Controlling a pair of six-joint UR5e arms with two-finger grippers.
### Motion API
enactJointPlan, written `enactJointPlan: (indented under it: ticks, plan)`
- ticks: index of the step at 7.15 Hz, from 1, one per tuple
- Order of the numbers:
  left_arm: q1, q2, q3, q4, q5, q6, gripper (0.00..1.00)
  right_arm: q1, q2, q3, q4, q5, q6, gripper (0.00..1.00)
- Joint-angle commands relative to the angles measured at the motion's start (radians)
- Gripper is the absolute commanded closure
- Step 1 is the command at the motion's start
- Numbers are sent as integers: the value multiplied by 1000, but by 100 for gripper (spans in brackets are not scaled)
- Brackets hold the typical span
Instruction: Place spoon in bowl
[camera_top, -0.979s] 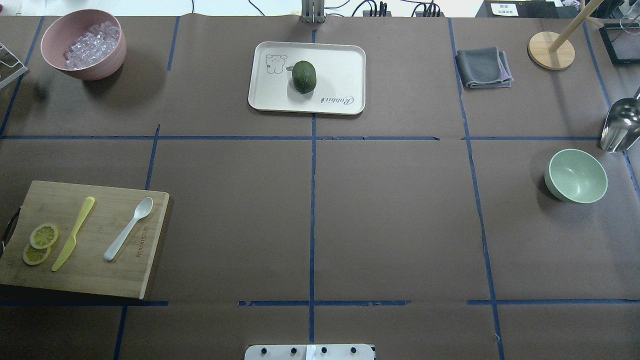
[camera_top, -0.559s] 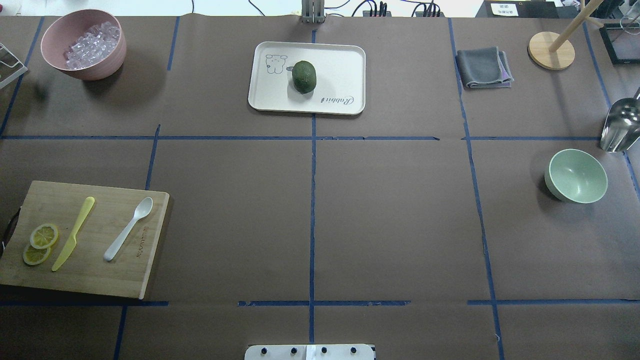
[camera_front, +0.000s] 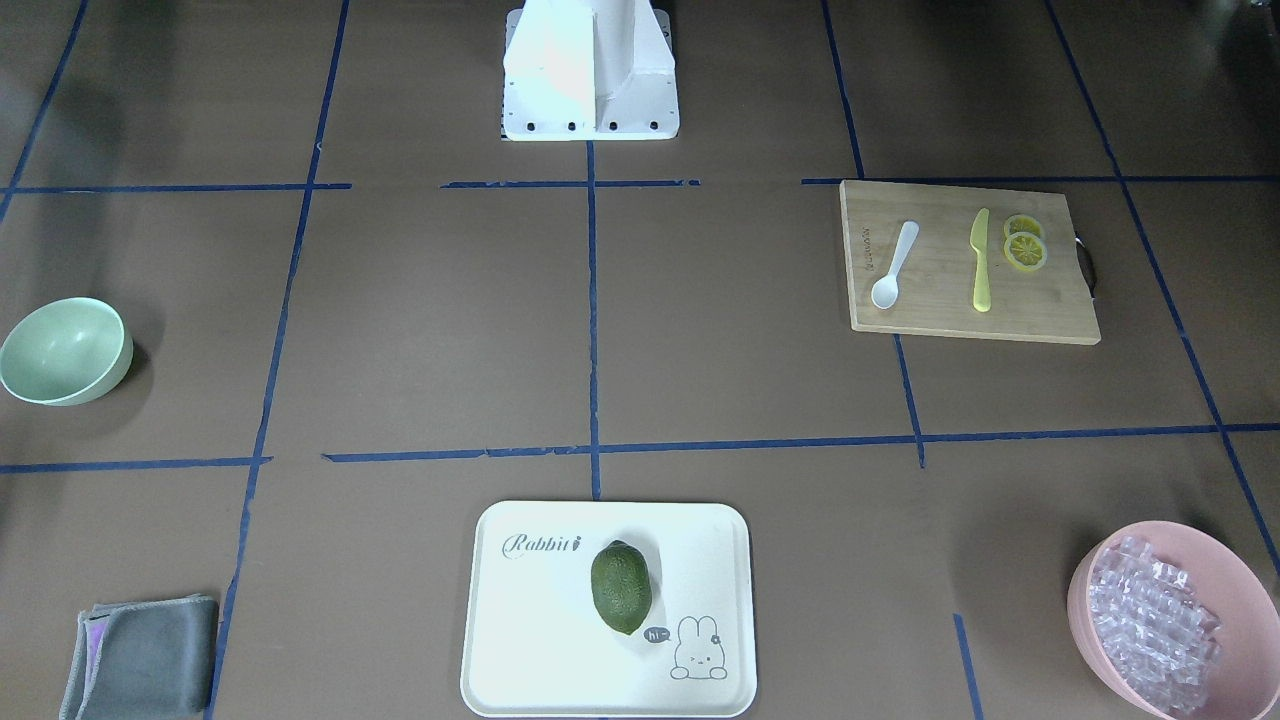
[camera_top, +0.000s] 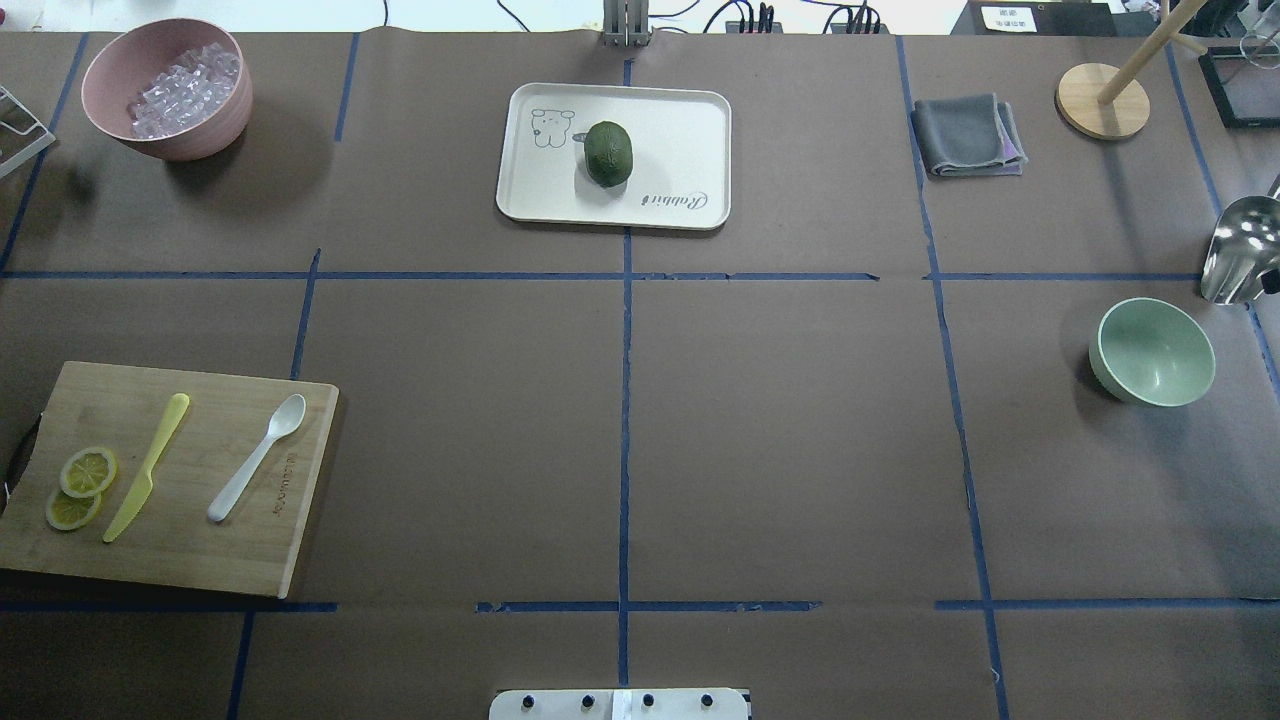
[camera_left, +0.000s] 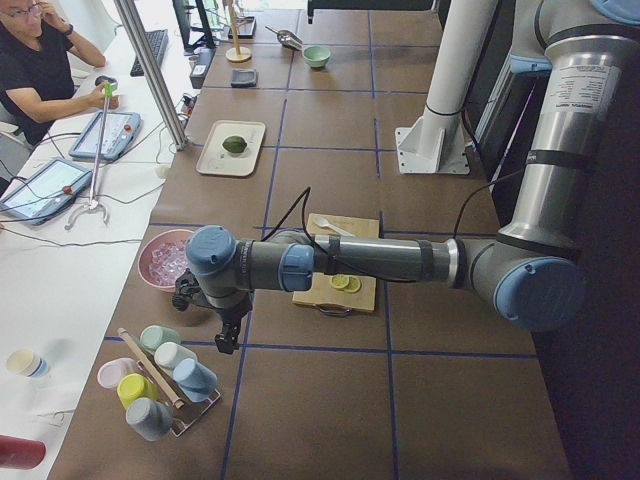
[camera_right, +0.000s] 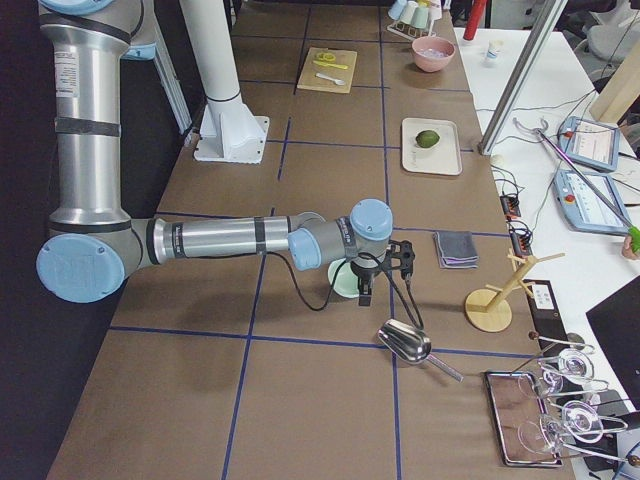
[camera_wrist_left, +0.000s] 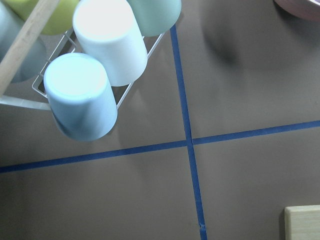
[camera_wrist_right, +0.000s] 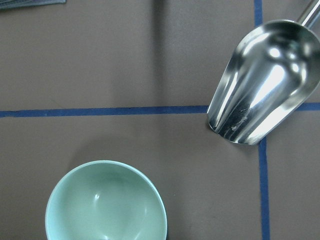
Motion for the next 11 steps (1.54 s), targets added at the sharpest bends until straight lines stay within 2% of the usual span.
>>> enactJointPlan:
  ticks: [1, 2, 5, 6, 7, 8, 11]
  plan:
    - [3, 0, 2, -13, 2, -69, 0, -124, -32, -29, 212, -68, 272, 1]
    - [10, 1, 5, -19, 2, -71, 0, -173, -30, -70, 264, -115, 299, 1]
    - [10, 7, 5, -32, -1, -71, 0, -229, -20, -152, 296, -130, 304, 1]
    - [10, 7, 3, -30, -1, -71, 0, -229, -18, -154, 296, -128, 328, 37]
    - [10, 7, 3, -32, -1, -71, 0, -229, -14, -143, 296, -125, 337, 82]
    - [10, 6, 5, -32, -1, -71, 0, -228, -14, -141, 297, -122, 334, 99]
    - [10, 6, 5, -30, -1, -72, 0, -212, -26, -122, 317, -101, 336, 100]
